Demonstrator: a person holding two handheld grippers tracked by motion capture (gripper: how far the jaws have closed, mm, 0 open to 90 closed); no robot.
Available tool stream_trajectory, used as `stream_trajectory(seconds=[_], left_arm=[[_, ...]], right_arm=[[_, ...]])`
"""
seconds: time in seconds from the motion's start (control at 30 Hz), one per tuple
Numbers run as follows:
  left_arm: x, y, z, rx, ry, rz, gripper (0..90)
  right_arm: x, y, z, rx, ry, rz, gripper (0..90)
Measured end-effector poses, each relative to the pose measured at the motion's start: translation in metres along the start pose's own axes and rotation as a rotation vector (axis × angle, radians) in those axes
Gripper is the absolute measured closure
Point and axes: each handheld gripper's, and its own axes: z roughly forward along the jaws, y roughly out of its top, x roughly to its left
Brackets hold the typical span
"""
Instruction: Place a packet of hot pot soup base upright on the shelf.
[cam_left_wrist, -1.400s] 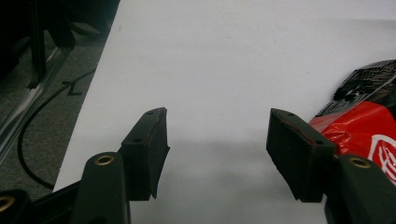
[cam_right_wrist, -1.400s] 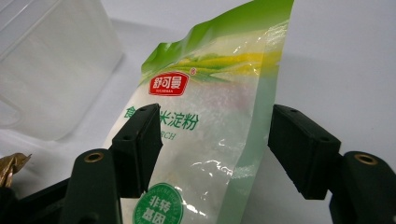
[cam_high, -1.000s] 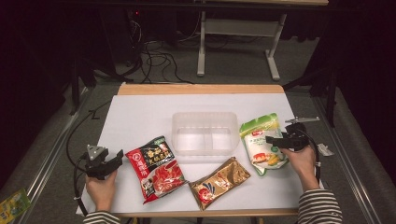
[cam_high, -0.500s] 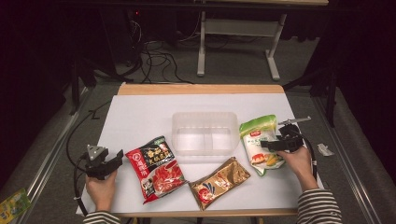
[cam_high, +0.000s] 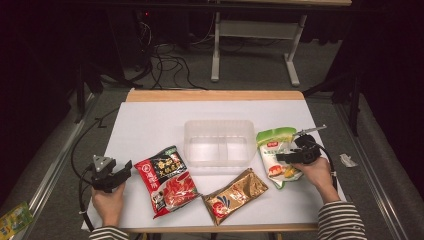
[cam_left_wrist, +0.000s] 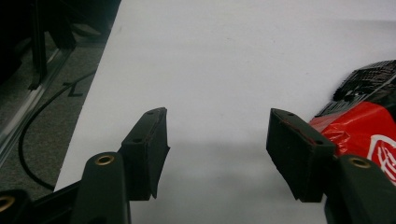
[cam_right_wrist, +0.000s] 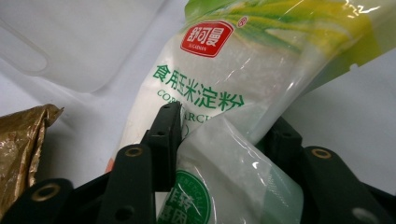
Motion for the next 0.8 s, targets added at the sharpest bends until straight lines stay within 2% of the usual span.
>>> stream_trajectory(seconds=[0.2,0.4,0.6,0.7,0.8], left_arm=[[0.0,0.0,0.0,0.002,-0.002,0.0,39.1],[0.0,0.0,0.0,0.003,-0.005,-0.002,39.1],[0.001,0.0,0.0,0.003,-0.007,-0.002,39.0],[0.001,0.0,0.0,0.002,-0.007,-0.002,39.1],[0.001,0.0,0.0,0.003,-0.007,-0.001,39.1]], right_arm=[[0.004,0.002,-0.001,0.006,-0.001,-0.023,68.4],[0.004,0.0,-0.002,-0.018,0.006,-0.03,72.1],[0.009,-0.001,-0.004,-0.042,-0.008,-0.044,75.6],[0.01,-0.005,-0.006,-0.086,-0.004,-0.045,76.8],[0.01,-0.008,-0.009,-0.106,-0.009,-0.038,77.4]])
